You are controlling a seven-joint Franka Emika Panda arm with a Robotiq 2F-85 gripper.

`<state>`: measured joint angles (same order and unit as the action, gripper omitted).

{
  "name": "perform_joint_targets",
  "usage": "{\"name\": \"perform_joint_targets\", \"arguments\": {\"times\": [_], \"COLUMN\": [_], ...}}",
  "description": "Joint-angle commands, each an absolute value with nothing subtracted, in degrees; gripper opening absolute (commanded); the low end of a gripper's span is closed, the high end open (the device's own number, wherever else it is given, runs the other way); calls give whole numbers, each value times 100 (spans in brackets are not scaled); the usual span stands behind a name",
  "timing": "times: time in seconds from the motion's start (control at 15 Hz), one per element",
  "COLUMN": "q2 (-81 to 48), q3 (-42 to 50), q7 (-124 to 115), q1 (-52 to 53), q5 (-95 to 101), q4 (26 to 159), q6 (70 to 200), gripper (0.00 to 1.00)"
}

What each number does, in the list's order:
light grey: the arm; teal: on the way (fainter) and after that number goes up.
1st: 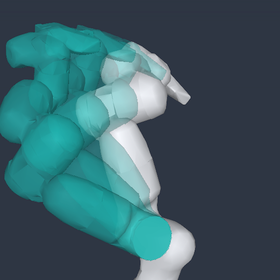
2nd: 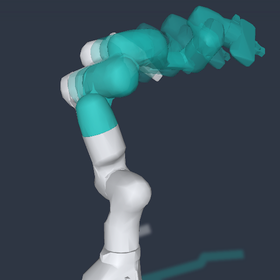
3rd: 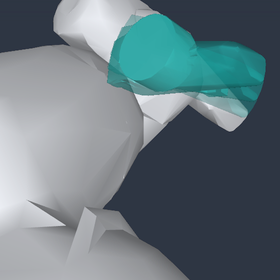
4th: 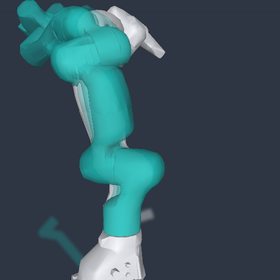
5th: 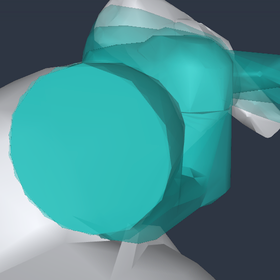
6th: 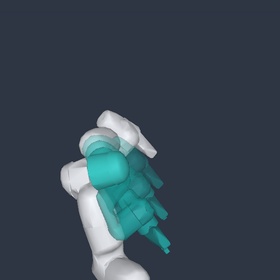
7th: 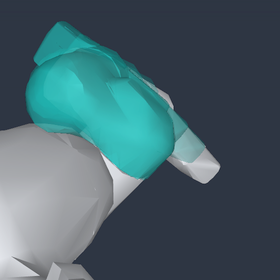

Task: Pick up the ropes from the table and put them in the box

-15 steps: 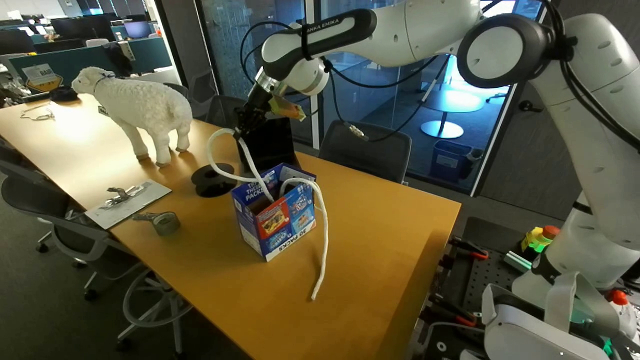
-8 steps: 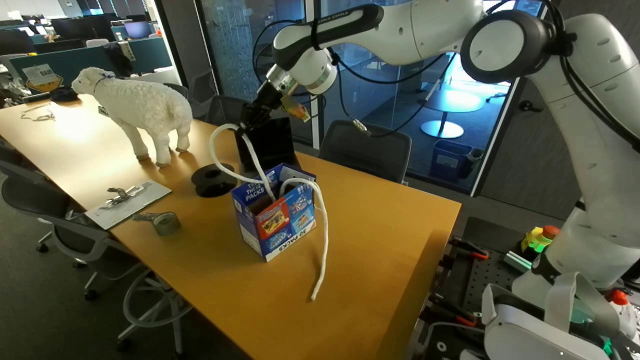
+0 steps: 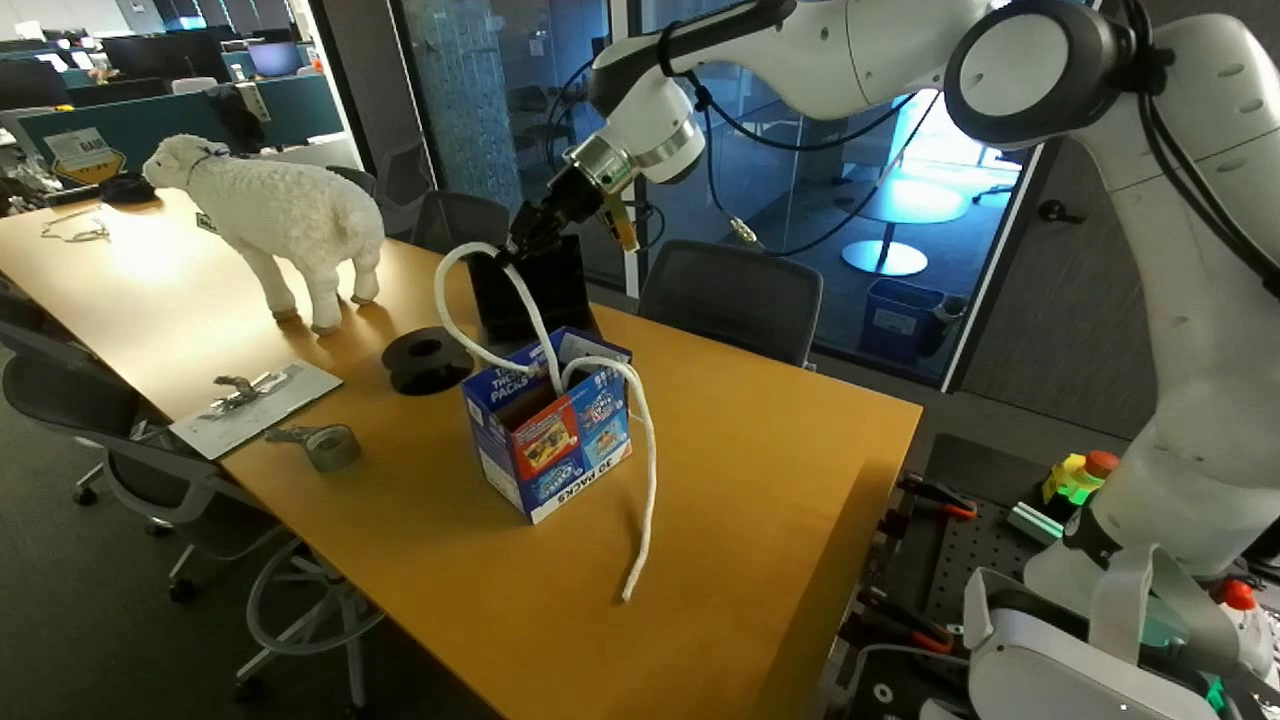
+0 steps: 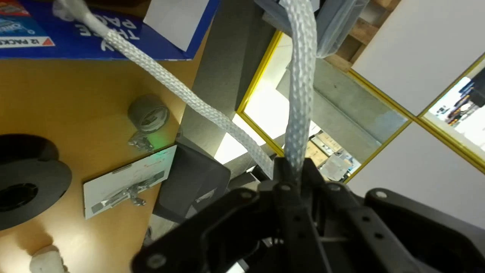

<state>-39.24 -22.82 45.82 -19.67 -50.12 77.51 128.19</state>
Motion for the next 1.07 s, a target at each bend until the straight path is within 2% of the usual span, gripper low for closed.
{"name": "perform_joint_targets", "arguments": {"times": [0.0,0.33,1.0], "q2": [-3595,-3589,-3899], "q3": [-1929,-1385,-683], "q7": [5157,5366,4986], "q1": [-1895,-1480,-405], "q5": [-5625,-5693,-4895], "q4": [8170,8337,8449], "q6": [12281,11945,13326], "gripper": [9,9,9]}}
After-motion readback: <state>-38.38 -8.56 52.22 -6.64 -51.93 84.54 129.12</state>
